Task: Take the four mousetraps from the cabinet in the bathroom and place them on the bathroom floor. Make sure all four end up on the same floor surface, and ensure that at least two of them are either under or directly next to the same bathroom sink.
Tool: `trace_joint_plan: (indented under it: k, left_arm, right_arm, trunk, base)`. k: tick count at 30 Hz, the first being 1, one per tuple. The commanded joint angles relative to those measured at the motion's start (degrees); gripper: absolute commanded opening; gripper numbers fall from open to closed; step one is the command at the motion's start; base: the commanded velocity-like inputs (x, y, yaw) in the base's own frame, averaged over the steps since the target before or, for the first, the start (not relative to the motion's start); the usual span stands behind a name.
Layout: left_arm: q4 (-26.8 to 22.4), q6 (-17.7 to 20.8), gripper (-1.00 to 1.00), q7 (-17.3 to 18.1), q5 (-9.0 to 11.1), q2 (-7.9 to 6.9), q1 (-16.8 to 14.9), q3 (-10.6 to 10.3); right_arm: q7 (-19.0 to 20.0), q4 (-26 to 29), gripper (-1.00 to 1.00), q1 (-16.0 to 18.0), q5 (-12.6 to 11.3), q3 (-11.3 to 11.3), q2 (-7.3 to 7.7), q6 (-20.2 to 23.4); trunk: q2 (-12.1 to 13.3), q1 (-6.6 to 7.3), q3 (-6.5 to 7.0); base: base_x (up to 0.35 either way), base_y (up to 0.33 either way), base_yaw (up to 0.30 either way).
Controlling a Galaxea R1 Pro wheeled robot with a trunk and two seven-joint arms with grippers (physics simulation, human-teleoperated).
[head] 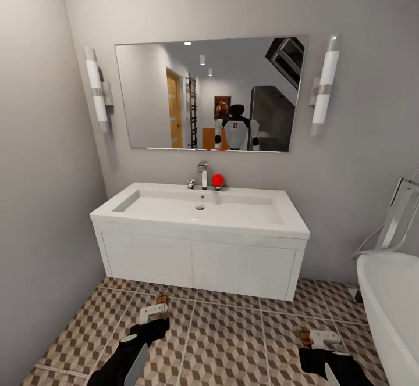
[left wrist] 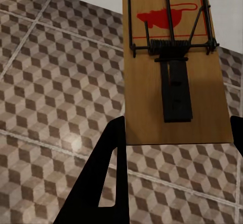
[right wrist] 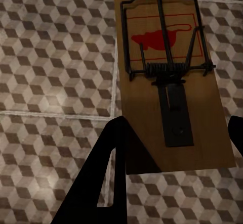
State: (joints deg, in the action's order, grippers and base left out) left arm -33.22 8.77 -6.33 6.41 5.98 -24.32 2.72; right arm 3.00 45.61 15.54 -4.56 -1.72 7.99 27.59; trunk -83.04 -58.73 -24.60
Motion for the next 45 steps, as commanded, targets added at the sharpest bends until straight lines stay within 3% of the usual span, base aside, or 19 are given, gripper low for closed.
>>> trace_joint_plan:
  k: [1,5,10,14,27,33,35,40,42,45]
  left_arm:
    - [-0.14,0.35,-1.0,-0.27,0.53,0.12,0.0,0.1]
    - [-0.14,0.48,-1.0,-0.34,0.43,0.33,-0.01,-0.4]
    - [-0.14,0.54,-1.0,-0.41,0.28,0.49,-0.02,-3.9]
    - [-0.16,0.53,-1.0,-0.43,0.29,0.52,-0.02,-5.48]
    - [-0.18,0.55,-1.0,-0.39,0.28,0.48,-0.02,-6.08]
    - [-1.52,0.64,-1.0,-0.86,0.08,0.47,-0.02,-6.17]
    - [-2.17,0.69,-1.0,-1.85,-0.07,0.49,-0.02,-6.22]
    - [-6.67,1.07,-1.0,-11.98,-1.56,1.16,-0.02,-6.7]
    - [-9.66,2.53,-1.0,-15.16,-2.0,1.83,-0.02,-8.44]
    - [-11.93,4.6,-1.0,-16.5,-2.08,2.2,-0.02,-11.48]
  right_arm:
    - [0.02,-0.01,-1.0,0.02,-0.5,-0.13,0.0,0.1]
    - [-0.07,-0.13,-1.0,0.02,-0.48,-0.17,0.01,-0.29]
    - [-0.12,-0.17,-1.0,0.02,-0.46,-0.13,0.01,-0.48]
    - [-0.24,-0.17,-1.0,0.02,-0.45,-0.06,0.01,-0.51]
    - [-0.46,-0.34,-1.0,0.02,-0.38,-0.08,-0.06,-0.56]
    - [-1.15,-0.35,-1.0,0.02,-0.35,-0.07,-0.11,-3.32]
    - [-1.91,-0.22,-1.0,0.02,-0.28,0.02,-0.26,-3.67]
    - [-7.83,2.06,-1.0,0.02,0.11,0.33,-2.74,-4.44]
    - [-11.32,4.81,-1.0,0.02,0.32,0.38,-4.08,-4.58]
    - [-13.57,7.19,-1.0,0.05,0.34,0.39,-4.67,-4.58]
  trunk:
    - [-0.04,0.0,-0.07]
    - [-0.04,0.0,-0.07]
    - [-0.04,0.0,-0.07]
    - [-0.04,0.0,-0.07]
    - [-4.85,-2.63,-2.22]
    - [-7.26,-3.95,-3.3]
    - [-8.06,-4.39,-3.66]
    - [-10.07,-5.49,-4.56]
    - [-10.87,-5.93,-4.91]
    - [-12.07,-6.59,-5.45]
  base:
    - [0.0,0.0,0.0]
    - [0.0,0.0,0.0]
    - [0.0,0.0,0.0]
    - [0.0,0.0,0.0]
    - [0.0,0.0,0.0]
    - [0.0,0.0,0.0]
    - [0.0,0.0,0.0]
    - [0.0,0.0,0.0]
    - [0.0,0.0,0.0]
    - [0.0,0.0,0.0]
